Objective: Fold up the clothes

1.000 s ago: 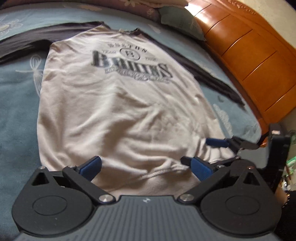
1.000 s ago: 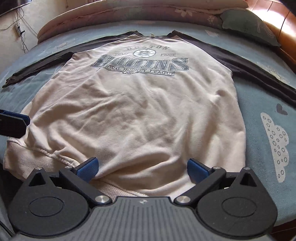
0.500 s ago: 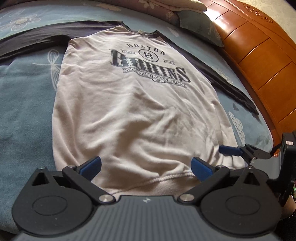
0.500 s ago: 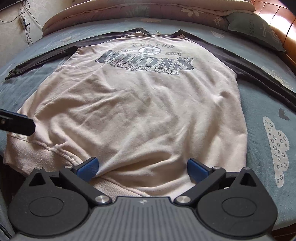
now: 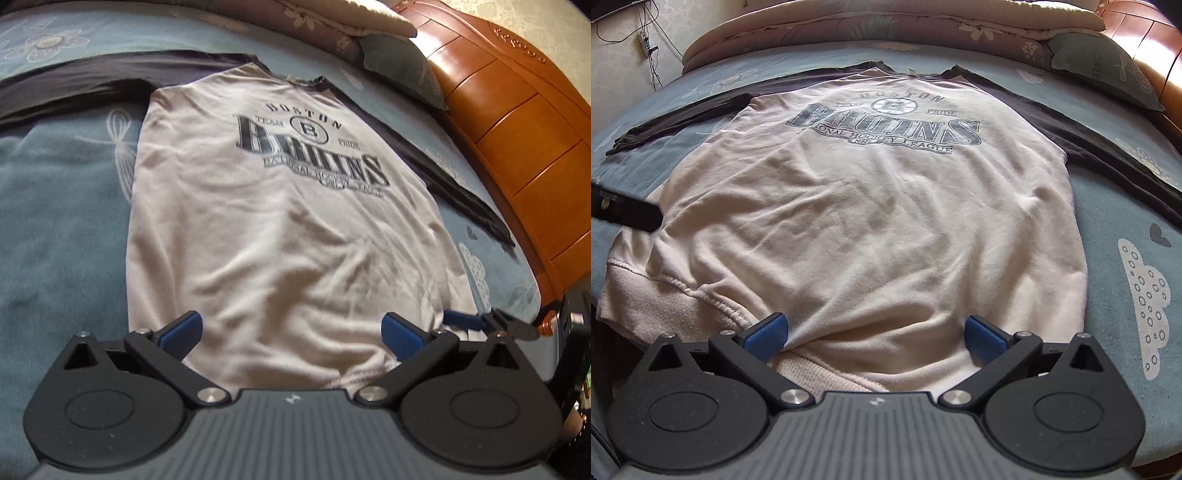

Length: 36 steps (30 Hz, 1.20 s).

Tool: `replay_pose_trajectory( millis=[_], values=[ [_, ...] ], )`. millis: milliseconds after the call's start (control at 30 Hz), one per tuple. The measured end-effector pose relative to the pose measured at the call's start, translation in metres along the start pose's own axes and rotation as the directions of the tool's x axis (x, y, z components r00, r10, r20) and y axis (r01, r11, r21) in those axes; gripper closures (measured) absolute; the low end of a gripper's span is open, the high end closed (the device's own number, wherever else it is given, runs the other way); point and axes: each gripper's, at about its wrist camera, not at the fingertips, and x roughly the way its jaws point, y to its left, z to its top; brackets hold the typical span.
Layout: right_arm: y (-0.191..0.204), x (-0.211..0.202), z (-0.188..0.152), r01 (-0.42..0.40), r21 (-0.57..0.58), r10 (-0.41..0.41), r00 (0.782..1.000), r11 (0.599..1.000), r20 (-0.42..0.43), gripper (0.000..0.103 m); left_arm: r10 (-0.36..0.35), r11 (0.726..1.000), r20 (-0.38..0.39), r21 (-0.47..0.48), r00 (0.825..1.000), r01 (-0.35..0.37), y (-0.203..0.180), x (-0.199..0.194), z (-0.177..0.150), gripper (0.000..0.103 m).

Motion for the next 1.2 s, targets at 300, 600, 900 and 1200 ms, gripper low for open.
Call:
replay_pose_trajectory(
  millis=[300,600,900,1200],
  values=[
    [-0.003,-0.002,0.002,-0.014,0.002,0.014,1.000,1.000,-0.014,0.000,0.163,0.986,0.037,0.027,0.986,-0.164,0.015,-0.005,0.011,0.003],
    [0.049,0.004,0.063,-0.171,-0.202,0.192,0.978,0.964,0.084,0.000,0.068,0.993,0.140,-0.109,0.988,-0.053,0.019,-0.039,0.039,0.003],
    [0.078,0.052,0.080,-0.155,-0.243,0.166,0.986,0.958,0.028,0.000,0.123,0.984,0.097,-0.142,0.988,-0.108,0.026,-0.038,0.031,0.003],
    [0.056,0.020,0.042,-0.118,-0.232,0.130,0.991,0.966,0.035,0.000,-0.034,0.997,0.067,-0.070,0.997,0.039,-0.001,-0.011,0.021,0.002]
  ],
)
